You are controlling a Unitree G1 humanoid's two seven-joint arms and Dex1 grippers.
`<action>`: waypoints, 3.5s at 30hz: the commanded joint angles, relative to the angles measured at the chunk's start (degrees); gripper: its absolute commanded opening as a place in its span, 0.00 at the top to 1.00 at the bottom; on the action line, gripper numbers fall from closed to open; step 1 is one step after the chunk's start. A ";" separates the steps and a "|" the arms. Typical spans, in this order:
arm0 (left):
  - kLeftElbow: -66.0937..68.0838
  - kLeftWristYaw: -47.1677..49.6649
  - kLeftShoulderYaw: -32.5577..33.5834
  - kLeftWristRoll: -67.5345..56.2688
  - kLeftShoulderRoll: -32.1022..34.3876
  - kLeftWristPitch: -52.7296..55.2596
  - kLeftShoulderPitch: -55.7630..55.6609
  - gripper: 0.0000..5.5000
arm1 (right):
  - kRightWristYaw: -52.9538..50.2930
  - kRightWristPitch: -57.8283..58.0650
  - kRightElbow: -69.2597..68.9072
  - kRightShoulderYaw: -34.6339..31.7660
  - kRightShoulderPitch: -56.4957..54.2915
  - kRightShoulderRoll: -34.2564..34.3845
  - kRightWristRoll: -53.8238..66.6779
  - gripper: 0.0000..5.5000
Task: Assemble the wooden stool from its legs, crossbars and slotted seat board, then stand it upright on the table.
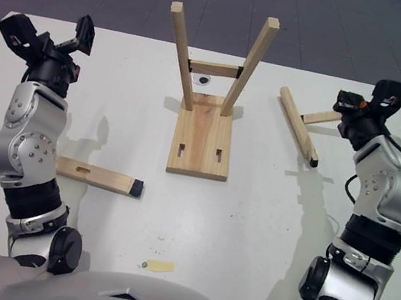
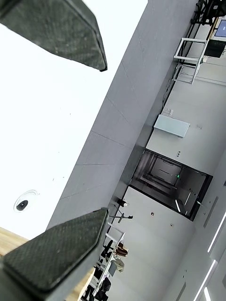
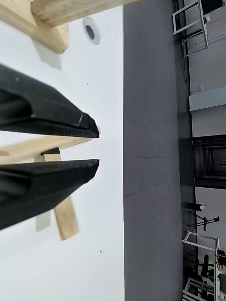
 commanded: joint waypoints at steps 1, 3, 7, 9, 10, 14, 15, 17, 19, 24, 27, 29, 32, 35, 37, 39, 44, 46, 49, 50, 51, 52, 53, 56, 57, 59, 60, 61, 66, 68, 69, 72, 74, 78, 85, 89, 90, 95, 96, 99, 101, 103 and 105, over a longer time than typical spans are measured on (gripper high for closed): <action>-0.09 0.19 -1.17 -0.49 0.17 1.27 -0.33 0.02 | 1.31 -1.88 -1.00 3.52 4.20 -0.32 -2.23 1.00; -0.04 0.20 -1.49 -0.56 0.28 1.47 -0.48 0.02 | 1.66 -2.03 -0.81 4.41 5.24 -0.37 -2.85 1.00; 0.25 0.21 -1.68 -0.54 0.53 1.34 -0.73 0.02 | 3.11 -4.12 2.44 6.06 5.47 -2.20 -5.29 0.91; 0.46 0.28 -1.69 -0.43 0.42 1.04 -0.73 0.02 | 4.35 -5.27 6.48 6.78 3.71 -2.83 -6.20 0.85; 0.56 0.32 -1.77 -0.35 0.33 0.89 -0.72 0.02 | 4.70 -6.65 9.14 7.50 2.63 -3.18 -7.17 0.83; 0.69 0.18 -2.15 -0.28 0.46 0.75 -1.06 0.02 | 6.97 -10.90 18.85 8.07 -1.18 -5.27 -9.01 0.69; 0.68 0.23 -2.10 -0.32 0.43 0.67 -0.95 0.02 | 7.43 -11.81 21.65 8.34 -2.27 -5.79 -9.55 0.66; 0.76 0.26 -2.34 -0.25 0.21 0.50 -0.74 0.02 | 8.39 -13.54 26.47 8.96 -3.94 -6.55 -10.62 0.60; 0.71 0.33 -2.67 -0.15 0.01 0.51 -0.59 0.02 | 9.21 -15.17 30.37 9.73 -5.22 -7.04 -11.63 0.56; 0.65 0.45 -2.84 -0.12 0.11 0.80 -0.47 0.02 | 12.20 -17.19 35.31 11.19 -6.32 -6.91 -12.51 0.40; 0.75 0.26 -2.86 -0.26 0.40 1.09 -0.54 0.02 | 12.90 -17.32 37.25 11.62 -6.18 -6.75 -12.72 0.32; 0.89 0.16 -2.90 -0.29 0.52 1.19 -0.61 0.02 | 12.78 -17.77 39.19 12.10 -6.59 -6.43 -13.29 0.27; 1.18 0.00 -3.00 -0.32 0.71 1.31 -0.95 0.02 | 12.29 -17.78 42.73 12.01 -8.03 -5.58 -13.37 0.18; 1.54 -0.13 -2.98 -0.35 0.99 1.27 -1.47 0.02 | 12.56 -18.67 45.56 12.47 -9.29 -5.06 -13.98 0.18; 1.68 -0.16 -3.00 -0.34 1.07 1.18 -1.62 0.02 | 12.90 -19.01 46.42 12.71 -9.84 -4.91 -14.24 0.23; 1.69 -0.10 -3.08 -0.36 1.06 1.11 -1.60 0.02 | 13.67 -19.07 46.67 12.86 -10.26 -4.74 -14.26 0.29; 1.73 -0.01 -3.28 -0.40 1.01 1.05 -1.55 0.02 | 14.02 -19.12 47.56 13.43 -10.63 -4.49 -14.83 0.44; 1.82 -0.05 -3.29 -0.40 1.08 1.02 -1.60 0.02 | 14.16 -18.72 47.60 13.63 -10.65 -4.45 -14.85 0.50; 2.04 -0.13 -3.30 -0.42 1.18 0.92 -1.72 0.02 | 14.15 -17.54 47.32 13.40 -10.71 -4.32 -14.47 0.59; 2.11 -0.16 -3.30 -0.42 1.22 0.88 -1.78 0.02 | 14.04 -17.24 47.15 13.33 -10.70 -4.31 -14.41 0.61; 2.16 -0.18 -3.29 -0.43 1.24 0.86 -1.82 0.02 | 13.98 -16.99 47.02 13.27 -10.70 -4.31 -14.35 0.64; 2.16 -0.18 -3.27 -0.44 1.25 0.83 -1.82 0.02 | 13.97 -16.76 47.02 13.18 -10.79 -4.30 -14.24 0.68; 2.19 -0.15 -3.27 -0.44 1.27 0.79 -1.85 0.02 | 13.92 -16.56 47.06 13.11 -10.88 -4.30 -14.20 0.70; 2.43 -0.13 -3.29 -0.45 1.29 0.62 -2.05 0.02 | 14.02 -16.27 46.74 13.06 -10.93 -4.25 -14.06 0.80; 2.50 -0.15 -3.31 -0.46 1.29 0.58 -2.09 0.02 | 14.07 -16.23 46.64 13.05 -10.90 -4.25 -14.02 0.81; 2.56 -0.13 -3.29 -0.42 1.32 0.54 -2.12 0.02 | 13.99 -16.16 46.55 12.93 -10.91 -4.11 -13.92 0.81; 2.60 -0.12 -3.25 -0.42 1.36 0.54 -2.14 0.02 | 13.85 -16.09 46.41 12.71 -10.73 -4.03 -13.76 0.81; 2.63 -0.11 -3.20 -0.43 1.40 0.53 -2.15 0.02 | 13.70 -16.33 46.07 12.42 -10.33 -3.92 -13.53 0.81; 3.00 -0.35 -3.15 -0.46 1.72 0.60 -2.37 0.02 | 8.80 -20.25 39.33 9.55 -5.61 -3.03 -12.94 0.81; 3.06 -0.36 -3.08 -0.51 1.87 0.73 -2.50 0.02 | 5.17 -22.18 33.14 6.67 -2.69 -1.70 -11.78 0.81; 3.13 -0.43 -3.07 -0.55 1.95 0.85 -2.59 0.02 | 3.44 -23.32 29.31 5.13 -1.17 -0.75 -11.02 0.81; 3.15 -0.87 -2.73 -0.85 2.83 1.61 -2.97 0.02 | -0.64 -30.06 18.06 0.53 3.01 1.76 -9.09 0.81; 2.73 -1.32 0.61 -4.13 3.91 3.03 -3.81 0.02 | -1.15 -35.90 9.61 -2.00 5.05 2.77 -7.45 0.81; -0.71 -6.38 8.97 -27.97 6.31 11.15 -7.71 0.02 | 2.98 -42.29 -7.62 1.67 4.90 2.42 -6.25 0.81; -0.89 1.79 7.36 -66.15 11.91 15.83 -16.42 0.02 | 6.47 -43.26 -17.48 12.51 -6.70 3.97 -7.73 0.81; 2.29 7.23 4.89 -72.78 12.98 14.26 -18.71 0.02 | 6.23 -45.04 -18.89 19.66 -7.62 7.44 -12.22 0.81; 2.15 8.66 4.21 -75.28 12.76 13.05 -19.17 0.02 | 5.91 -46.29 -18.61 21.49 -7.47 8.24 -14.17 0.81; 1.94 15.82 -1.50 -82.99 9.53 6.59 -20.64 0.02 | 1.59 -51.44 -16.87 26.31 -4.94 10.56 -24.90 0.81; 2.10 16.57 -2.41 -83.06 9.59 5.91 -20.39 0.02 | 0.55 -51.47 -16.58 26.31 -4.59 11.06 -26.03 0.81; 1.09 17.76 -4.19 -83.65 11.28 5.23 -18.44 0.02 | -3.16 -52.26 -15.06 26.59 -4.54 11.98 -30.98 0.81; 1.33 18.21 -4.88 -83.92 12.25 4.87 -17.54 0.02 | -5.92 -52.99 -14.26 26.66 -4.43 12.12 -35.11 0.81; 2.25 18.51 -5.04 -84.15 12.36 3.63 -17.94 0.02 | -9.62 -54.31 -13.17 27.10 -4.36 11.28 -41.57 0.81; 2.62 18.95 -4.57 -83.68 11.95 1.42 -18.91 0.02 | -12.37 -55.59 -12.11 27.55 -3.85 10.78 -46.12 0.81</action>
